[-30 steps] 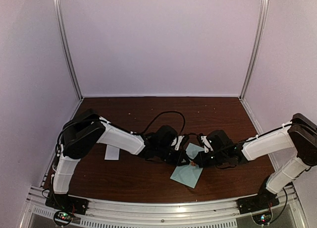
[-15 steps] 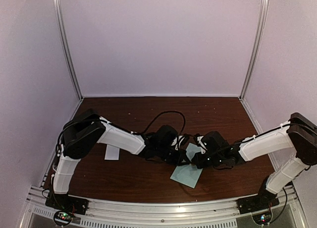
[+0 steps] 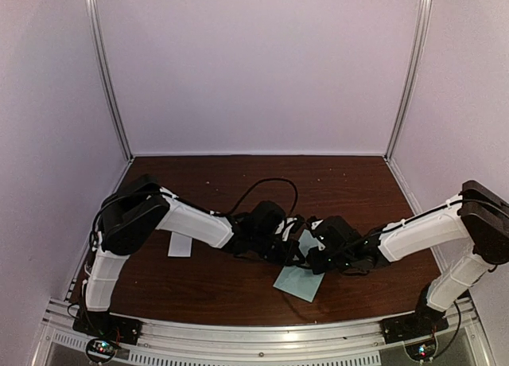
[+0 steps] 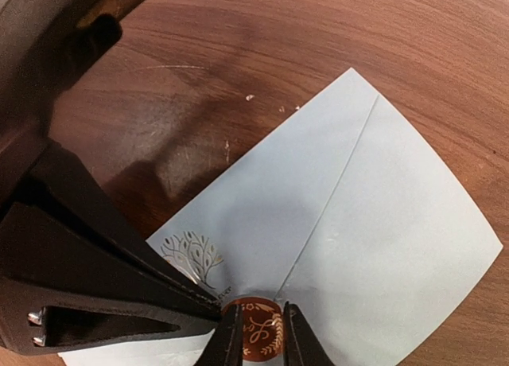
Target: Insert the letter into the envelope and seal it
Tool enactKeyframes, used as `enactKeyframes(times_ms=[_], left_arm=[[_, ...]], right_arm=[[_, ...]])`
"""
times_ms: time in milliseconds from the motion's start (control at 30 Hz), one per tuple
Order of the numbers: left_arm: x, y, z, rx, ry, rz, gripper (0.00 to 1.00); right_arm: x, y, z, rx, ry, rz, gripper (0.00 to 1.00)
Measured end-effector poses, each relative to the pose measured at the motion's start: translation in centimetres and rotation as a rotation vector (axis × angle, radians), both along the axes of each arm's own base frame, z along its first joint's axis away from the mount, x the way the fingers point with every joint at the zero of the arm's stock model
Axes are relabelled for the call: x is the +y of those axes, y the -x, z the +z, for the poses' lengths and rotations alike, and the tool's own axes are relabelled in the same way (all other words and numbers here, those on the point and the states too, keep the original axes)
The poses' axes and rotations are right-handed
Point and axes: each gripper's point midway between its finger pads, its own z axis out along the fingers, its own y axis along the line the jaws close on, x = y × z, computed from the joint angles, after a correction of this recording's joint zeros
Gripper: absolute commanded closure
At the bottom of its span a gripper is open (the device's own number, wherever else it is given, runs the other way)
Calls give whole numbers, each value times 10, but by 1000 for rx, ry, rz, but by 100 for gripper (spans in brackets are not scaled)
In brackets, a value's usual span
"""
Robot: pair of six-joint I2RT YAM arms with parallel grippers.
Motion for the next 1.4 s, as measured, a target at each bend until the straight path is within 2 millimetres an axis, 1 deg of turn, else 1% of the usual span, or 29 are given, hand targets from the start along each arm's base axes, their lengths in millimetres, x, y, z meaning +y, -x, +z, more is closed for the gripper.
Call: enactKeyframes(times_ms=[167, 433, 533, 633, 833, 1033, 1133, 1167, 1200, 1267, 1333, 1367, 1400], left_arm=[[0, 0, 0, 1, 0, 0, 100], [0, 0, 0, 1, -1, 1, 100], [1, 0, 0, 1, -1, 1, 100], [1, 0, -1, 0, 0, 1, 100], [0, 0, 0, -3, 3, 2, 100], [0, 0, 0, -4, 3, 3, 100], [0, 0, 0, -4, 3, 3, 100], [0, 0, 0, -4, 3, 3, 100], [0, 0, 0, -4, 4, 3, 100], [0, 0, 0, -4, 4, 3, 100], [0, 0, 0, -4, 4, 3, 100], [0, 0, 0, -4, 4, 3, 100], [0, 0, 0, -4, 4, 3, 100]], right_arm=[[1, 1, -1, -22, 32, -3, 77], [2, 1, -2, -50, 76, -7, 75], [1, 1, -2, -56, 82, -13, 71], [0, 1, -1, -56, 81, -21, 65], [-7, 10, 2, -17, 75, -27, 55], [-9, 16, 10, 20, 20, -30, 47], [-9, 17, 15, 33, -17, -33, 46], [-9, 17, 18, 34, -33, -33, 46], [-9, 16, 22, 33, -48, -34, 50], [-8, 15, 30, 28, -79, -34, 65], [-6, 13, 38, 29, -120, -39, 76], [-6, 12, 41, 29, -139, -42, 84], [-4, 11, 44, 31, -156, -40, 88]])
